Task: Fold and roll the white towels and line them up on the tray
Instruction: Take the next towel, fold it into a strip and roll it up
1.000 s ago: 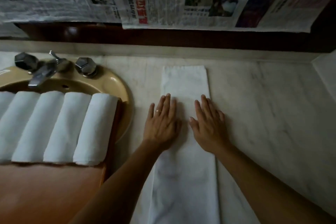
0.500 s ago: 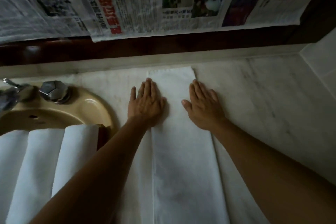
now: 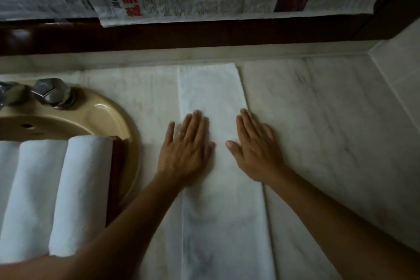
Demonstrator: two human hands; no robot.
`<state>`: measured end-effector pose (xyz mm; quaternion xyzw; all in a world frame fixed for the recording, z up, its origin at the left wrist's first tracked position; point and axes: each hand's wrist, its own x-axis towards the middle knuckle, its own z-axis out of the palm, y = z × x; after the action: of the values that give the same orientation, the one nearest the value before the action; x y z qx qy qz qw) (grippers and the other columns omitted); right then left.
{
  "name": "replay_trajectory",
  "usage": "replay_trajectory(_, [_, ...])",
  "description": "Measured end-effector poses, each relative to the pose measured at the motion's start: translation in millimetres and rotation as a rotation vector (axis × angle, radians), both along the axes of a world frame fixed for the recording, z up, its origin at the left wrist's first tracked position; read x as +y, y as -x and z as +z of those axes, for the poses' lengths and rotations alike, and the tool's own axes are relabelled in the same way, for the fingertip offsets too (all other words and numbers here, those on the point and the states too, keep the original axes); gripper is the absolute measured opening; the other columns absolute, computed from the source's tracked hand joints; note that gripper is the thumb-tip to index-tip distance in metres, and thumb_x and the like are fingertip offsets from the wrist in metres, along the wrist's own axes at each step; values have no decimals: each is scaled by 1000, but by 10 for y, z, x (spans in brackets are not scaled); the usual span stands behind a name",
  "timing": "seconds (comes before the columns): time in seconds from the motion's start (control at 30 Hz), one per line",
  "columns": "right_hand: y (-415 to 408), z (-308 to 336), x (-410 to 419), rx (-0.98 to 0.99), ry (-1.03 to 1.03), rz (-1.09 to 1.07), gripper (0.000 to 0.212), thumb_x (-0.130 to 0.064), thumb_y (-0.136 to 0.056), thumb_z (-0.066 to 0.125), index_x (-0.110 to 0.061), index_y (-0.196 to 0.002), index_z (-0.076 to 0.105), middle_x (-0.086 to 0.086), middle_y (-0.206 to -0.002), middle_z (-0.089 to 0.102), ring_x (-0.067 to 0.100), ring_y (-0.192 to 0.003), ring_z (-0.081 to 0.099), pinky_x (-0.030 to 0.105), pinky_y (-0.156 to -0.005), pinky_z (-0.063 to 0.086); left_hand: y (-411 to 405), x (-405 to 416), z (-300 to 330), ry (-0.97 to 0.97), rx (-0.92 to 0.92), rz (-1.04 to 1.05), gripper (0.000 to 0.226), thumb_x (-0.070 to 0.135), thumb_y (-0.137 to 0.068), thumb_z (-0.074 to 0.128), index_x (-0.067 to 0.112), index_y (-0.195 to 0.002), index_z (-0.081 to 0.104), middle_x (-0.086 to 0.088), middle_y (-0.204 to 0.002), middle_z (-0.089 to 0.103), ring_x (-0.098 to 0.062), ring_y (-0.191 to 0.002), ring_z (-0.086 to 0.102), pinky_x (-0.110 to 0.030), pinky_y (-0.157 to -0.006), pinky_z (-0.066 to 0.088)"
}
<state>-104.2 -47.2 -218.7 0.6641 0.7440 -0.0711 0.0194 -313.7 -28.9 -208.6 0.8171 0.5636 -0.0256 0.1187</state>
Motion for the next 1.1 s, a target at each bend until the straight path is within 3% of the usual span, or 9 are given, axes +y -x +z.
replay_trajectory(0.1, [-186,-44,196,-28,0,-27,78,-60,-96,15,-11,-156,17,6,-165,12,18,-152,11,45,-117,18,111,98,-47,-8,21,14,74,59,-96,-1,20,-160,0,-2,-167,-5,-19,-154,1,-49,-122,1])
replay_trajectory(0.23, [-77,76,380,-82,1,-30,70,-53,-101,17,-10,-156,16,7,-166,8,19,-152,5,47,-119,15,30,291,55,21,89,64,69,55,-100,0,17,-157,-13,-5,-166,-16,-21,-153,-12,-49,-122,-7])
replay_trajectory(0.37, [137,139,-275,-8,-64,-86,72,-52,-97,23,-6,-152,31,13,-162,24,25,-149,22,48,-115,25,-95,-462,139,53,38,71,67,54,-100,-2,20,-155,-20,-4,-163,-25,-20,-152,-18,-48,-123,-10])
replay_trajectory(0.47, [116,26,-638,-10,-25,-84,75,-55,-98,20,-5,-153,27,13,-163,18,25,-150,20,48,-115,21,-18,-811,54,90,29,56,67,59,-100,-6,24,-153,-26,0,-159,-33,-18,-149,-25,-45,-120,-16])
replay_trajectory(0.7, [-15,54,32,-55,22,-69,82,-58,-92,6,-8,-155,23,9,-165,13,21,-152,11,49,-117,17,-100,-179,-68,33,15,86,68,58,-101,3,23,-159,-8,-2,-166,-15,-18,-153,-11,-48,-120,-9])
replay_trajectory(0.83, [86,98,-591,1,-64,-47,72,-54,-97,22,-9,-152,31,9,-163,20,21,-151,17,50,-113,23,-62,-731,63,2,-11,61,69,57,-101,3,21,-159,-7,-4,-165,-15,-20,-153,-10,-47,-121,-10])
replay_trajectory(0.93, [63,-7,-1002,1,-32,3,77,-61,-97,24,-11,-155,24,6,-165,13,17,-152,10,48,-115,16,-36,-1201,-18,32,20,-5,71,61,-100,-1,23,-158,-12,-3,-164,-20,-20,-152,-16,-47,-119,-18])
replay_trajectory(1.1, [-5,8,-259,-53,-18,-9,79,-63,-95,19,-13,-156,23,4,-165,11,16,-152,9,49,-116,12,-124,-537,-63,-3,52,56,71,61,-99,-3,23,-159,-11,-3,-166,-15,-18,-153,-11,-47,-117,-17])
